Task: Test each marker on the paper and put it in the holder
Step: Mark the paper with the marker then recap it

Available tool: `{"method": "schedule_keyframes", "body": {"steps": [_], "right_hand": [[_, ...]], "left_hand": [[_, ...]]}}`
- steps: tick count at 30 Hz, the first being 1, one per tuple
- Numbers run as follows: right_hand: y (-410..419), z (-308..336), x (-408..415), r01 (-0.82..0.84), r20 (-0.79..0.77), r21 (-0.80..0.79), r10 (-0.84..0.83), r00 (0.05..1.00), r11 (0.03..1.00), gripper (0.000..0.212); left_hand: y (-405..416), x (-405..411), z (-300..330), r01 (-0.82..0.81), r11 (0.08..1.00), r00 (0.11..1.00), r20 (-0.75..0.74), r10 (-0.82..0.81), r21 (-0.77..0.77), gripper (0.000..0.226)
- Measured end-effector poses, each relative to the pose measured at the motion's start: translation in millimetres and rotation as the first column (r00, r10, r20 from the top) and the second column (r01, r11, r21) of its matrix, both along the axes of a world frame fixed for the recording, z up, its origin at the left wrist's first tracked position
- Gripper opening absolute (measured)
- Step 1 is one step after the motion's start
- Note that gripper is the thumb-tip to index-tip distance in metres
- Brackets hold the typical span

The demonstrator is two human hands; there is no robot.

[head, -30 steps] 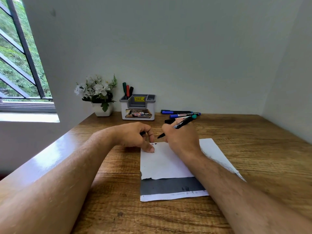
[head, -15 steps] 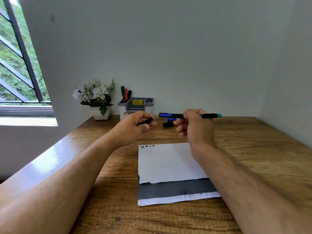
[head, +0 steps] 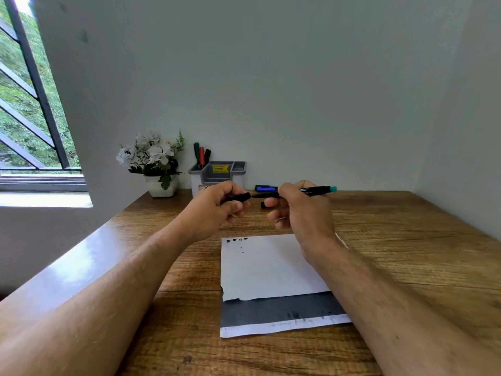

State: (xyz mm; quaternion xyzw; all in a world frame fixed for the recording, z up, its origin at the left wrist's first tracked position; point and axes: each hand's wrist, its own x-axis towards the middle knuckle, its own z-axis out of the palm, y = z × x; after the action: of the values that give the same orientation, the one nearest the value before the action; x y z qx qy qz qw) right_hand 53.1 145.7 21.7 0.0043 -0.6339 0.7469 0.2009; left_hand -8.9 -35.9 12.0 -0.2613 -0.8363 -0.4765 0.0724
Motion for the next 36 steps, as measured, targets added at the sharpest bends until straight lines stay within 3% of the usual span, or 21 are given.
{"method": "schedule_keyframes", "body": {"steps": [14, 18, 31, 36], "right_hand": [[-1, -9, -5, -0.063, 0.008, 0.087, 0.063, 0.998, 0.994, 0.006], [0, -10, -7, -0.061, -0.017, 0.021, 0.061, 0.998, 0.998, 0.016], [2, -15, -8, -0.107, 0.039, -0.092, 0.111, 0.993, 0.99, 0.006], [7, -14, -7, -0.074, 0.05, -0.131, 0.082, 0.995, 0.989, 0.003]], "left_hand": [[4, 6, 5, 0.048, 0.996, 0.994, -0.098, -0.055, -0.074, 0.022], [4, 7, 4, 0.047, 0.995, 0.993, -0.102, -0.056, -0.091, 0.023], [6, 12, 9, 0.039, 0.995, 0.989, -0.138, -0.051, -0.095, 0.036], [15, 17, 10, 0.086, 0.995, 0.992, -0.086, -0.09, -0.047, 0.028]]}}
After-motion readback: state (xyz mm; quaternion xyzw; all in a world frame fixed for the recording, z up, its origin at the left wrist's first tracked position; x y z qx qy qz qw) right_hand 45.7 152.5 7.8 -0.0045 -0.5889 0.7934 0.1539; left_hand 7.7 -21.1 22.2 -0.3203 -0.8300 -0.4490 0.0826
